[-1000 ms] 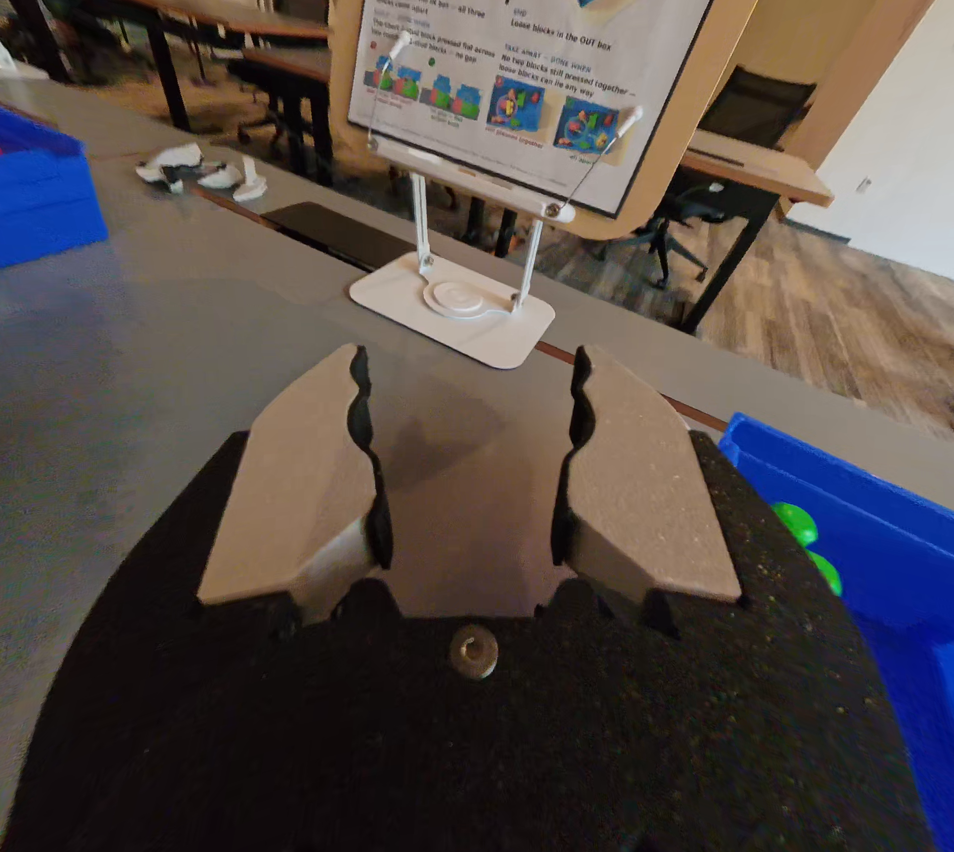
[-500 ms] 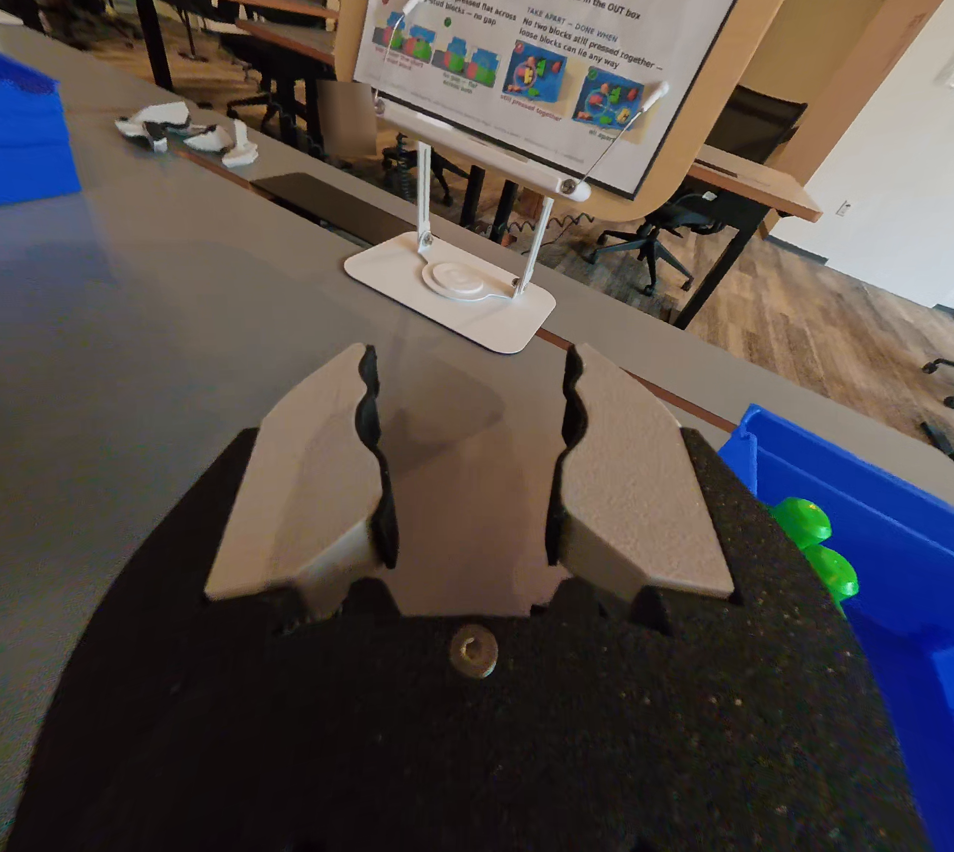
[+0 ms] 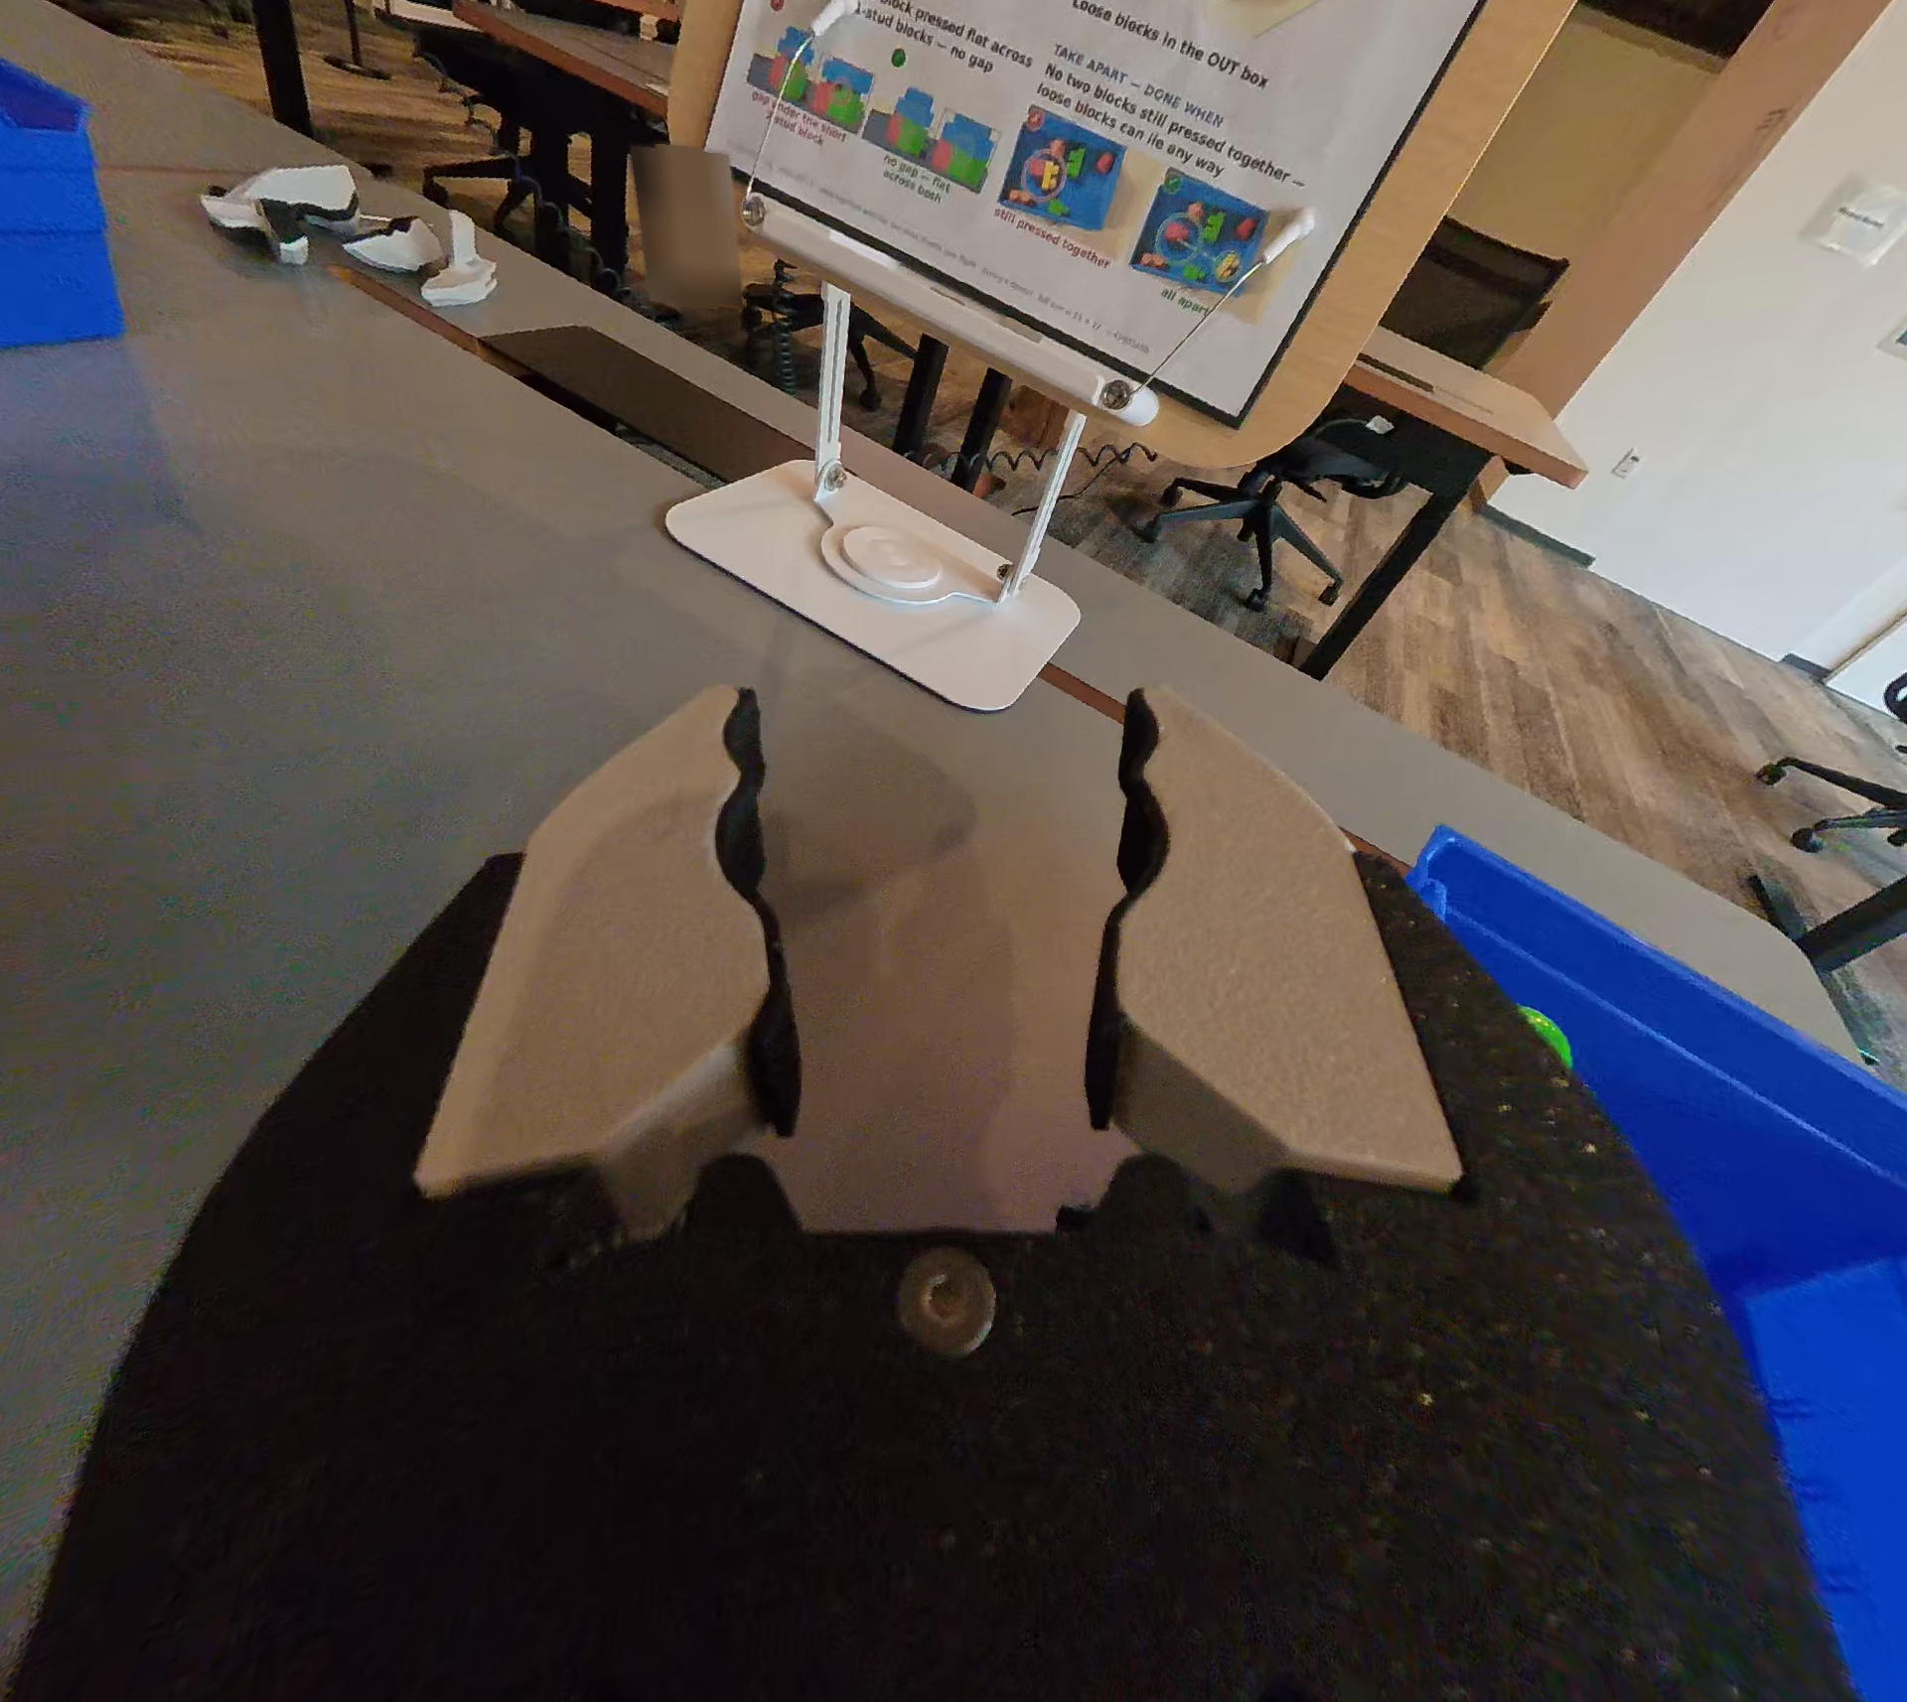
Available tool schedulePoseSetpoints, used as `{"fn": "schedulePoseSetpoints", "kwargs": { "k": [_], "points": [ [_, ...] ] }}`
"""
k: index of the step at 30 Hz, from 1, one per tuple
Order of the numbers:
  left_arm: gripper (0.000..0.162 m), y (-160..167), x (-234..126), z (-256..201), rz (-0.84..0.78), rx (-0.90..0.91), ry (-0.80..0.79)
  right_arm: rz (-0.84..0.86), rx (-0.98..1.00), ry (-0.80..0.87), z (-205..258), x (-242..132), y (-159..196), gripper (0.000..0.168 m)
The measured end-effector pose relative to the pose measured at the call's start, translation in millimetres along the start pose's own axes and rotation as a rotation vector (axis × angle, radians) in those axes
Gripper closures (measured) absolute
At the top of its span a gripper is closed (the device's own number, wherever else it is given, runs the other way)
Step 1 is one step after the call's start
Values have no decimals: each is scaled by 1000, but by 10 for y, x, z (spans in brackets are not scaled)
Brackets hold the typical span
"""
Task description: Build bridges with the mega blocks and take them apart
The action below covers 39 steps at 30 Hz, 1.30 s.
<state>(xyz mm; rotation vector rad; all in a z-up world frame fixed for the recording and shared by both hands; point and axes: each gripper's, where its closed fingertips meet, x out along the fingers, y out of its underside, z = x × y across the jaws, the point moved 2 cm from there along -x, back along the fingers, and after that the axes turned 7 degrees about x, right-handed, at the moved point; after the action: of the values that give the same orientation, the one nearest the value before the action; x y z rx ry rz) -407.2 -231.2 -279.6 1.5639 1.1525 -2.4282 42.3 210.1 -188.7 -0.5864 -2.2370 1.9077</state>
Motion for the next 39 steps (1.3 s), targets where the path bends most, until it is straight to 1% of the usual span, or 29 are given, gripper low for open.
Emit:
{"fn": "schedulePoseSetpoints", "kwargs": {
  "k": [3, 5, 6, 8, 13, 17, 21, 24, 27, 30, 32, 36, 39],
  "points": [
    [106, 7, 98, 14, 21, -21, 20, 1, -4, 1, 1, -3, -3, 102],
    [111, 11, 152, 25, 26, -38, 28, 2, -12, 2, 7, -2, -6, 102],
    [114, 16, 183, 23, 28, -48, 37, 3, -16, 1, 13, -1, -6, 102],
    [131, 9, 223, 36, 12, -64, 42, 8, -25, 2, 18, 4, -2, 102],
    [132, -20, 169, 51, -39, -63, 45, 29, -50, 2, 35, 22, 29, 102],
    [132, -153, -113, -31, -124, 27, 16, 47, -80, -26, 101, 39, 39, 102],
    [132, -377, -532, -424, -203, 224, 36, 67, -149, -96, 279, 66, 10, 103],
    [132, -520, -809, -920, -239, 405, 107, 68, -224, -190, 517, 67, -63, 102],
    [132, -580, -994, -1468, -250, 619, 179, 66, -323, -330, 852, 38, -151, 102],
    [132, -586, -1116, -1965, -246, 837, 221, 83, -395, -545, 1260, -39, -215, 102],
    [132, -572, -1172, -2262, -242, 962, 251, 88, -435, -660, 1492, -75, -282, 103],
    [132, -500, -1232, -2763, -224, 1159, 320, 125, -529, -828, 1892, -54, -370, 106],
    [132, -452, -1263, -3036, -218, 1257, 367, 159, -625, -922, 2169, 27, -350, 106]
  ]
}}
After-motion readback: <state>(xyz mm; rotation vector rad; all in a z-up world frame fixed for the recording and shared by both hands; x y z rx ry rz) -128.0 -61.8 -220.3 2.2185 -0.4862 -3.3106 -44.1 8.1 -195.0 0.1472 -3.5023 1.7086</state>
